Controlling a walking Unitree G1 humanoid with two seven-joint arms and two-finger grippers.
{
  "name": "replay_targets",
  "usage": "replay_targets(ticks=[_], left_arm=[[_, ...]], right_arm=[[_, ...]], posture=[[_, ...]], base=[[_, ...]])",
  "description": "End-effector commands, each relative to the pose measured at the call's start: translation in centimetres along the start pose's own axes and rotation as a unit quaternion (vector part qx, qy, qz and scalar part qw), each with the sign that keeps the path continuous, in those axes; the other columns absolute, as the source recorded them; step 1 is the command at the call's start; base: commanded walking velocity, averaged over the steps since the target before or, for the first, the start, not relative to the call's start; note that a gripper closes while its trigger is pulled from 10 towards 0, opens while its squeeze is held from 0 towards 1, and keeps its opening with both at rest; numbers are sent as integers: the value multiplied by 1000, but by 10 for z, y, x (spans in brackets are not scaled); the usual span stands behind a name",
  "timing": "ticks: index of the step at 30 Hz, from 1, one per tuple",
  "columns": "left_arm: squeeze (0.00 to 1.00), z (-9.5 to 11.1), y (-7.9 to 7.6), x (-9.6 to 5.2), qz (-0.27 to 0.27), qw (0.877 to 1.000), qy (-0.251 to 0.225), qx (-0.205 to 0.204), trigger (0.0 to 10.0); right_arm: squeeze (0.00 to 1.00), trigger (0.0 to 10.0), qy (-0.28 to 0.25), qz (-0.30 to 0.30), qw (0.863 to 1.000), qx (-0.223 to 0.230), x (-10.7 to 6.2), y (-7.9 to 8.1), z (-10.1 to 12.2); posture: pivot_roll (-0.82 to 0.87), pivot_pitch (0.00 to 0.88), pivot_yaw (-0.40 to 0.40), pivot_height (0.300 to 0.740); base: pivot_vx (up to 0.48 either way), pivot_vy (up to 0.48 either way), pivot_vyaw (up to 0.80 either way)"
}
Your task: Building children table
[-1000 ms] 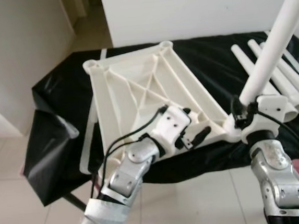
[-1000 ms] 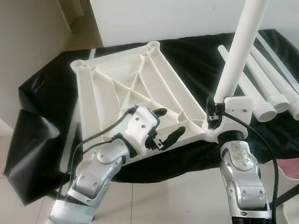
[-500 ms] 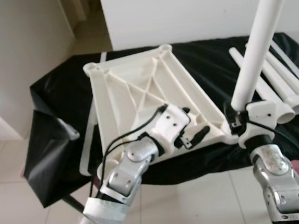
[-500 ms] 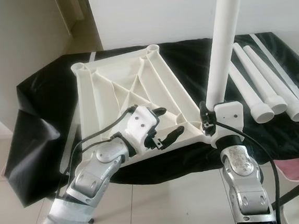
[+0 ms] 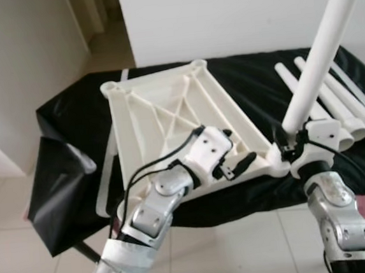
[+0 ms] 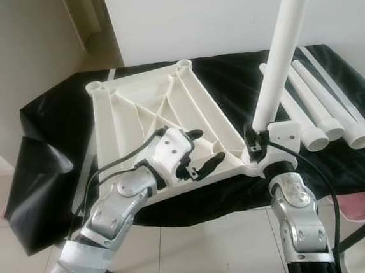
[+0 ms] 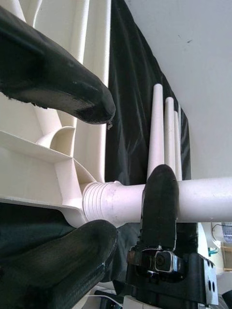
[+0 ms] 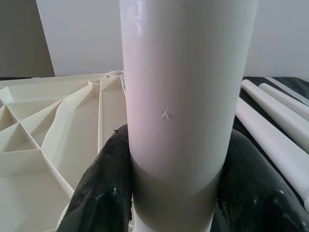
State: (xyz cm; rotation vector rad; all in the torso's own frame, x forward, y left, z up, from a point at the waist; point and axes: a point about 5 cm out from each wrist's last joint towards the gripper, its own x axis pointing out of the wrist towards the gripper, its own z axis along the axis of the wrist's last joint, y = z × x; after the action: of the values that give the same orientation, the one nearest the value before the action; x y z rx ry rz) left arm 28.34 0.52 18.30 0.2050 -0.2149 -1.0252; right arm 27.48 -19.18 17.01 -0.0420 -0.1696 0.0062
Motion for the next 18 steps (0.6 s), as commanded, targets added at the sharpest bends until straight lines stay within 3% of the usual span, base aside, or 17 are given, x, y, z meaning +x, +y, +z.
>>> replay_targets(ticks=[1,9,18], left_arm=[[0,5,-2,1,-32,999,-3,12,10000],[0,7,-1,0,-27,1000,-5,15,10000],[0,9,0,-1,-23,1000,-6,17,10000]], right_arm=[[0,10000,44,18,999,17,-1,6,-17],[0,10000,59,5,998,38,-1,3,-23],[0,10000,48,12,998,26,-9,5,-26]], posture=[[-114,1,42,740],[-109,5,40,740],[-111,17,40,740]], base=[[0,0,0],[0,0,0],[0,0,0]])
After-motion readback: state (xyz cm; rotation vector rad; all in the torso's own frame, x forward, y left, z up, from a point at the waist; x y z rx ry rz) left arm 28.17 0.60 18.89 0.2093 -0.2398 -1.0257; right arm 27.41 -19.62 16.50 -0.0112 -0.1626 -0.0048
